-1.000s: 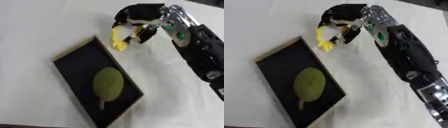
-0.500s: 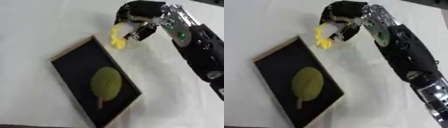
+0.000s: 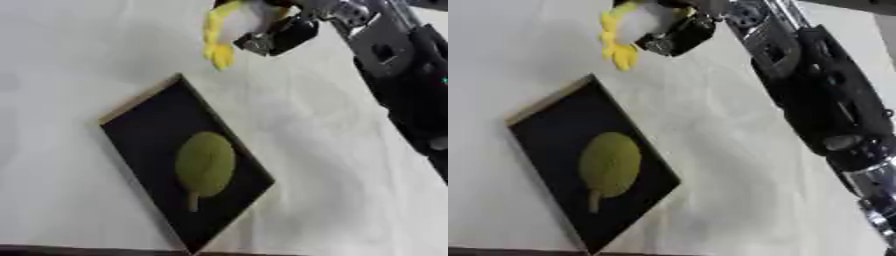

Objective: Pick up objects on the table and place them in the box.

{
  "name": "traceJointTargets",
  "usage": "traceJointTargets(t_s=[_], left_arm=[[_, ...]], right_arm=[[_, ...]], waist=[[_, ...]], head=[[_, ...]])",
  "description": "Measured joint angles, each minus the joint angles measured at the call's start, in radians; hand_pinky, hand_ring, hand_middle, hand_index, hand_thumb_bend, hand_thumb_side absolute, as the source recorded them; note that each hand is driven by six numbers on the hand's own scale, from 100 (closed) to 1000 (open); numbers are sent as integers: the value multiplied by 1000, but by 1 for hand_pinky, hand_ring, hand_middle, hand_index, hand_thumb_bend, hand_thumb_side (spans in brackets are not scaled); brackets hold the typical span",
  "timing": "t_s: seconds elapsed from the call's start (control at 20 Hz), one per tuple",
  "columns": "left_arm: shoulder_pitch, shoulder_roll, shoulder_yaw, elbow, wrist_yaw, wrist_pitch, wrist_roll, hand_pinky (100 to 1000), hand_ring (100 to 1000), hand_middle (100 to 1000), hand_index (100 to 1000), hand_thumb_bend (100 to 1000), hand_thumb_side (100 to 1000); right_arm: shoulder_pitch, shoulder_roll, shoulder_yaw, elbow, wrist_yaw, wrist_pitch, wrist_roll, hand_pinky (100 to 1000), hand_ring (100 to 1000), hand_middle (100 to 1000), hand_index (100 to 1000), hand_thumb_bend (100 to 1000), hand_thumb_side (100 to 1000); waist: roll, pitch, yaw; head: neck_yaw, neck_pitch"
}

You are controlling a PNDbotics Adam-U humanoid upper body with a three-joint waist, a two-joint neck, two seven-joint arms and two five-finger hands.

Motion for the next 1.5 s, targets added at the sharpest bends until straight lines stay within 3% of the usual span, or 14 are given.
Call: traceJointTargets(t_s=[0.3,0.65,1.0,1.2,1.35,1.5], left_arm=[[-22,14,24,0,-48,-38,81,785,695,583,786,100,563],[-34,46,22,0,-98,-66,110,786,694,583,786,100,547],[-37,46,14,0,-103,-82,95,786,693,582,786,100,544],[-38,46,13,0,-103,-86,88,787,693,581,786,100,550],[-38,46,13,0,-102,-86,83,787,692,580,786,100,551],[-38,46,13,0,-100,-85,79,786,692,580,785,100,554]], right_arm=[[3,55,53,-99,34,61,55,797,737,351,660,100,100],[26,165,77,-85,46,133,87,801,753,336,672,100,100],[49,239,105,-10,116,158,79,803,761,355,682,100,109],[63,264,125,50,179,155,56,817,795,434,733,100,127],[75,278,137,94,219,143,43,831,845,547,810,100,158],[82,286,144,123,247,114,50,847,885,629,861,169,168]], waist=[[20,-17,1],[25,-31,-5],[23,-32,-4],[21,-31,1],[16,-31,1],[16,-31,1]], head=[[-5,16],[10,34],[10,37],[8,37],[7,37],[5,37]])
